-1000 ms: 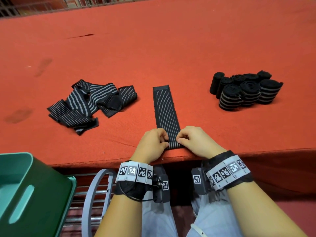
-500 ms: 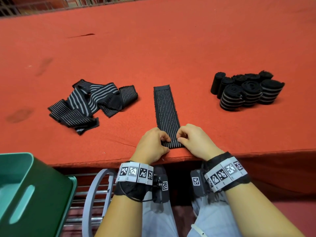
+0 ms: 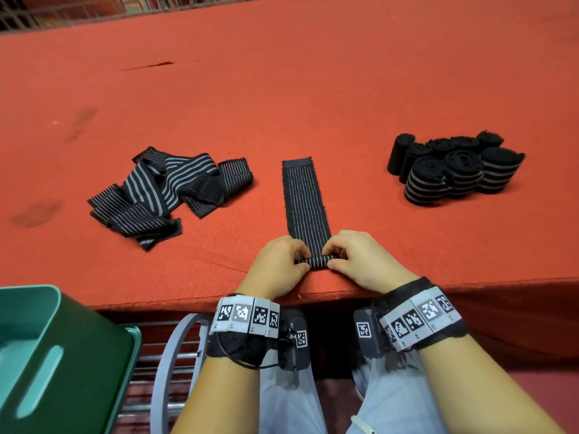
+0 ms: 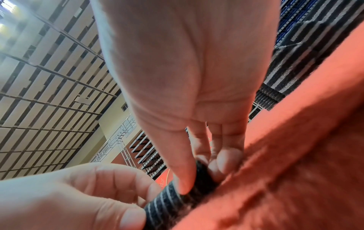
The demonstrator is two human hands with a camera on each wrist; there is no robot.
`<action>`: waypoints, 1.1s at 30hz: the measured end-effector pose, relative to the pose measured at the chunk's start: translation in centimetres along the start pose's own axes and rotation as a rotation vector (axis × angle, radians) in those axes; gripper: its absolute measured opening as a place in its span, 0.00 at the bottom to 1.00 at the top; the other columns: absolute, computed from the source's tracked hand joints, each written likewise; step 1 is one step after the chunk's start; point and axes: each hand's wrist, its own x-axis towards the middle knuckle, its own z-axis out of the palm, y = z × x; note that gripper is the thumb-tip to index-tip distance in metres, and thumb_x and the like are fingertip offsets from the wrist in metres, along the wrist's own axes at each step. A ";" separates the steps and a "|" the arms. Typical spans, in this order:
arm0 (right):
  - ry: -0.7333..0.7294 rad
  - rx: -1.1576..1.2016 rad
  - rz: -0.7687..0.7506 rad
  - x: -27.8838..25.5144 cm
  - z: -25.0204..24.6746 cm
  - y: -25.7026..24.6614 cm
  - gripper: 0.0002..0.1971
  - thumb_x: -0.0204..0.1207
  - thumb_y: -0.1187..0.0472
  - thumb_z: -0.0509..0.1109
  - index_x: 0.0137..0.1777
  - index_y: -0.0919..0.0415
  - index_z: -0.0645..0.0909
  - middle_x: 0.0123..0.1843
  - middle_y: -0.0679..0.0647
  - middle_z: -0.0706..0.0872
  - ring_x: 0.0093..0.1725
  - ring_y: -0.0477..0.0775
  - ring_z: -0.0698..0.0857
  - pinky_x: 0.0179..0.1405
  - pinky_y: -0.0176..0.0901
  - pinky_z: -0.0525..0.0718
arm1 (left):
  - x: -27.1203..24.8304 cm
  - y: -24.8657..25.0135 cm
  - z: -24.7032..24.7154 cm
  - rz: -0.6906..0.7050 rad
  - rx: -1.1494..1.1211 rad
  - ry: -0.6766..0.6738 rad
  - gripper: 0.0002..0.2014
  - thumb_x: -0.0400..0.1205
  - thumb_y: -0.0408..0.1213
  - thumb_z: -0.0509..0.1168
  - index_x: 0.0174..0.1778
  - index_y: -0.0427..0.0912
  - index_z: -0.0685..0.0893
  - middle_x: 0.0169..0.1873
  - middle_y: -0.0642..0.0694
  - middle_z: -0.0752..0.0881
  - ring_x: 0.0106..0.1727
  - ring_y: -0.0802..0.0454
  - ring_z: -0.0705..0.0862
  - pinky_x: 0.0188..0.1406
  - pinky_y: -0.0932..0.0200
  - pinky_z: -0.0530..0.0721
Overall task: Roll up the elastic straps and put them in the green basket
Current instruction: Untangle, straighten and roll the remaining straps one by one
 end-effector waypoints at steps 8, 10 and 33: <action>-0.060 -0.036 -0.033 1.0 0.0 0.1 0.07 0.75 0.60 0.76 0.52 0.53 0.87 0.48 0.44 0.82 0.50 0.47 0.80 0.55 0.44 0.79 | 0.5 -0.2 -0.5 -0.028 -0.086 -0.041 0.07 0.76 0.36 0.74 0.46 0.52 0.86 0.43 0.55 0.85 0.48 0.55 0.83 0.55 0.52 0.82; -0.055 0.016 -0.019 1.1 -0.1 0.2 0.08 0.74 0.61 0.77 0.51 0.50 0.87 0.46 0.42 0.83 0.48 0.44 0.81 0.53 0.42 0.80 | 0.6 -0.3 -0.6 -0.043 -0.112 -0.053 0.07 0.76 0.36 0.74 0.44 0.52 0.85 0.41 0.55 0.86 0.46 0.56 0.83 0.53 0.52 0.83; 0.006 0.058 0.071 2.9 0.5 0.3 0.04 0.78 0.61 0.73 0.43 0.51 0.82 0.44 0.44 0.79 0.48 0.48 0.78 0.51 0.46 0.76 | 1.9 -0.9 -0.3 -0.033 -0.038 -0.026 0.16 0.68 0.40 0.81 0.42 0.61 0.82 0.46 0.58 0.78 0.51 0.57 0.80 0.56 0.51 0.82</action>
